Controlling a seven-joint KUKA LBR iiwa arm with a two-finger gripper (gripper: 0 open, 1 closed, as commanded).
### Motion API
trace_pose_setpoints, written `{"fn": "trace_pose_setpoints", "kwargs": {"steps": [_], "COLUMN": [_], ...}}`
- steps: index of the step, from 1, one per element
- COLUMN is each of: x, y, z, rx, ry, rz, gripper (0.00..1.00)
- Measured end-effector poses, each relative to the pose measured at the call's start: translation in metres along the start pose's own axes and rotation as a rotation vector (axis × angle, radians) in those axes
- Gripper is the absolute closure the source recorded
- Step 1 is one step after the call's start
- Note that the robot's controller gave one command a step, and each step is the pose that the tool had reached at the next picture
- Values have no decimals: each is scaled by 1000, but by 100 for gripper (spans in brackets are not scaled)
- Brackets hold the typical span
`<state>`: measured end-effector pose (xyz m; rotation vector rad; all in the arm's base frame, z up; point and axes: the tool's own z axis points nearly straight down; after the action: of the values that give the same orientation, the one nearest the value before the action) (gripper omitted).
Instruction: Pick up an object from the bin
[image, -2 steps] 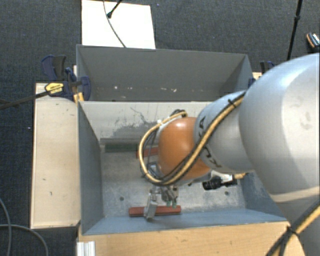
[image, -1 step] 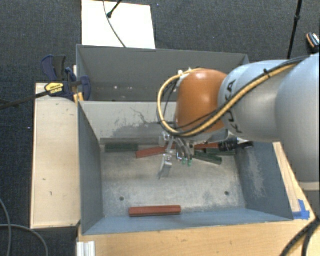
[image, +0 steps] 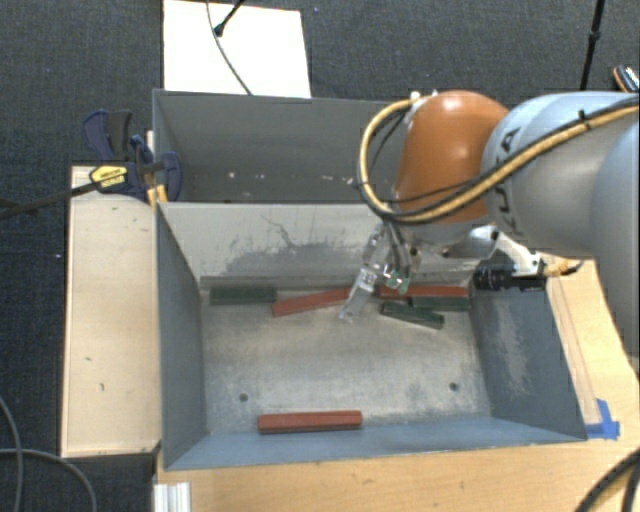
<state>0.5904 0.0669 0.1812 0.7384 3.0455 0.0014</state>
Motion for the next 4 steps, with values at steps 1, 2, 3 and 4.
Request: {"fn": "trace_pose_setpoints", "kwargs": {"steps": [1, 2, 3, 4], "x": [34, 39, 43, 42], "y": [40, 68, 65, 66], "z": [22, 103, 111, 109], "rx": [3, 6, 3, 0], "ry": [10, 12, 7, 3], "rz": [79, 53, 56, 59], "gripper": [0, 0, 0, 100]}}
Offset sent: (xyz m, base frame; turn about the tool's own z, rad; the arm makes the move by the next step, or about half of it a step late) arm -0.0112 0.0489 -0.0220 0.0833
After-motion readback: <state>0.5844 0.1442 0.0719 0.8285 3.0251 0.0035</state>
